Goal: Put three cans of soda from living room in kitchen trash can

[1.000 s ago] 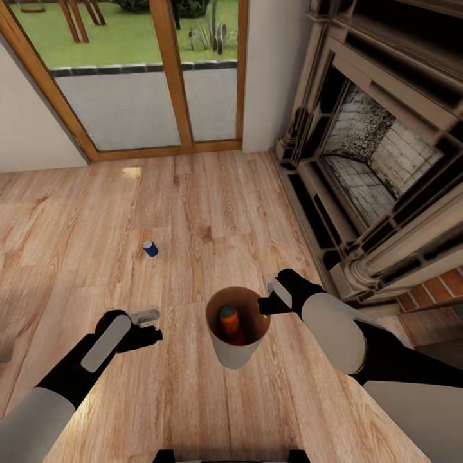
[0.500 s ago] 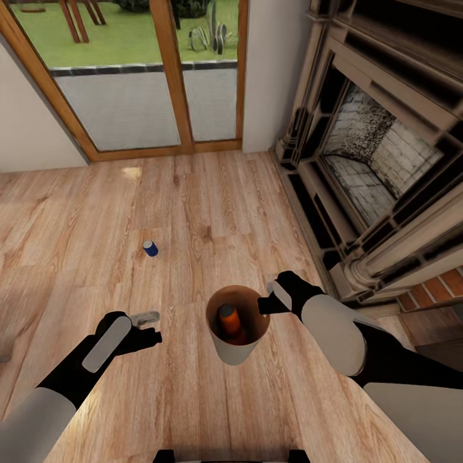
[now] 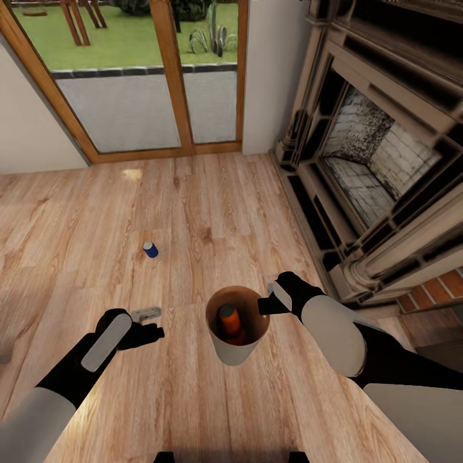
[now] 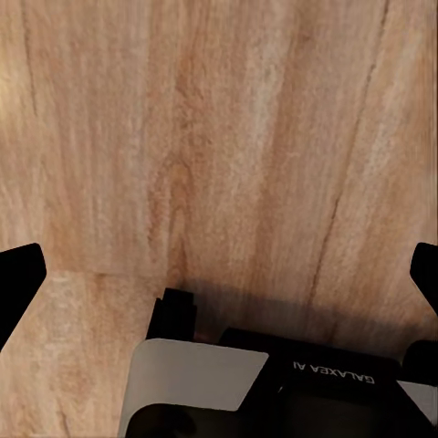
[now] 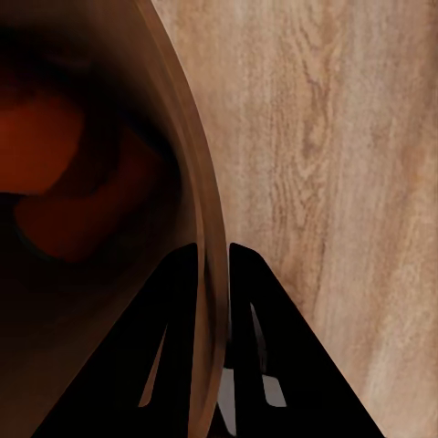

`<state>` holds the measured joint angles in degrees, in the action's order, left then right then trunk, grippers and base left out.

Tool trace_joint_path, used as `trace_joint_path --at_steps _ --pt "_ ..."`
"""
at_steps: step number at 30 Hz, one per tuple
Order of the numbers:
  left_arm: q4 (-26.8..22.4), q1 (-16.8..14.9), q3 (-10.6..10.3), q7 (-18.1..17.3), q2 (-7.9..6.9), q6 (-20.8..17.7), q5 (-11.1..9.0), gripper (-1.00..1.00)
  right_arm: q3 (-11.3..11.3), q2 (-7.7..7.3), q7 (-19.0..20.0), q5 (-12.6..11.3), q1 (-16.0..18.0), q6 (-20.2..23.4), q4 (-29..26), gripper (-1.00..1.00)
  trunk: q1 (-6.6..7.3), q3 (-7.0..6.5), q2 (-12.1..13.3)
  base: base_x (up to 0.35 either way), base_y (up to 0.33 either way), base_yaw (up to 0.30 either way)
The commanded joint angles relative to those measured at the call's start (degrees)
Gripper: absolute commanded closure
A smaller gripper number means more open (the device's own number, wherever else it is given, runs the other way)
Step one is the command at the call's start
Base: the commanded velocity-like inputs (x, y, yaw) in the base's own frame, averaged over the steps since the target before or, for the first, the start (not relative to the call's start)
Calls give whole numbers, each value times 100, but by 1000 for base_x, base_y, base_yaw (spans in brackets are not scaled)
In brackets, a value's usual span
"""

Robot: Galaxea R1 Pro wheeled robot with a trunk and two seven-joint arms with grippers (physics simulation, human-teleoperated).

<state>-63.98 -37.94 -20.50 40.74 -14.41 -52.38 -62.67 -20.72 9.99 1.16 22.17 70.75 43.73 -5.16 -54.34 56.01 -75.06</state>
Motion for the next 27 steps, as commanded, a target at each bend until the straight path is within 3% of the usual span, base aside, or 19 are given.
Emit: trace_joint_path --at_steps 1,27 --pt "-40 1 0 -1 0 0 1 -100 -84 1 33 -114 1 -4 4 100 0 -9 0 0 0 0" --pt "-238 6 -6 4 8 0 -7 -100 -98 1 28 -113 0 -4 6 100 0 -247 0 0 0 0"
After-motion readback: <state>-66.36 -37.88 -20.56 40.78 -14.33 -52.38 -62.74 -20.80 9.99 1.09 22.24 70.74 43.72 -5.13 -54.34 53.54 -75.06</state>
